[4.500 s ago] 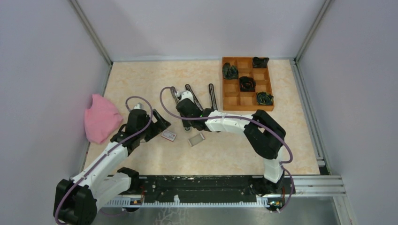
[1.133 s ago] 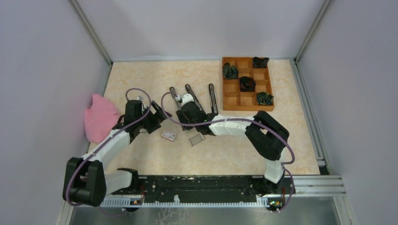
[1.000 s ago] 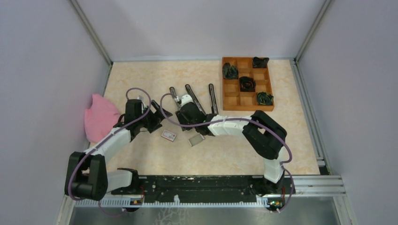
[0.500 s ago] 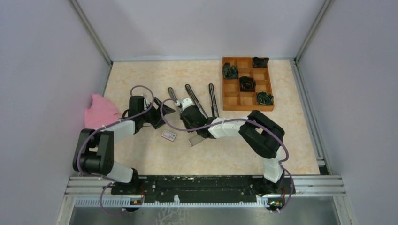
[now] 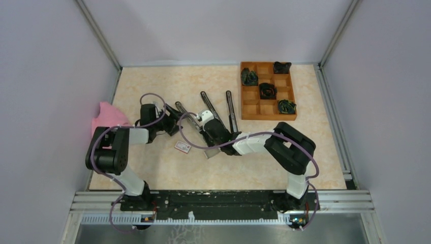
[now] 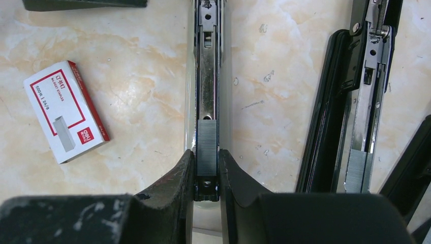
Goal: Load the staples into the stapler
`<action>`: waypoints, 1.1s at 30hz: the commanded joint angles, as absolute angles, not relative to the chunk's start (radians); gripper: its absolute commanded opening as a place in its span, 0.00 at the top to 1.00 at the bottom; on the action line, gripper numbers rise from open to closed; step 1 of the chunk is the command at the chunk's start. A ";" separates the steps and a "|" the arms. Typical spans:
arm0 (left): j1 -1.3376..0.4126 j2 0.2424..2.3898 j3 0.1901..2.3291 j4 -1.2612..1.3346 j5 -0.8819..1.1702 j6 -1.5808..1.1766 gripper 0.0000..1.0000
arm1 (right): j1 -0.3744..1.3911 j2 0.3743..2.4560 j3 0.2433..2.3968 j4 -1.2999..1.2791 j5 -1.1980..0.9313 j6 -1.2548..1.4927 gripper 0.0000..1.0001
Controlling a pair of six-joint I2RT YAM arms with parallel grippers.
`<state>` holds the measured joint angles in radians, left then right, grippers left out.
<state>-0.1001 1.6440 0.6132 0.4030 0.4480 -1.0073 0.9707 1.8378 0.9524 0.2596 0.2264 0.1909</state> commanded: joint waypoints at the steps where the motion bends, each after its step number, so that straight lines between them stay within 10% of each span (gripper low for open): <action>1: -0.082 1.695 0.589 0.558 0.418 -1.054 0.17 | 0.966 1.787 0.924 0.313 0.198 0.171 1.00; 33: -0.084 1.844 0.665 1.065 0.480 -0.901 0.41 | 0.968 1.765 0.858 0.400 0.132 0.110 1.00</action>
<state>-0.0834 1.9022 0.6376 0.9741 0.4973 -1.0203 0.9653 1.8019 0.8639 0.3614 0.1707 0.1337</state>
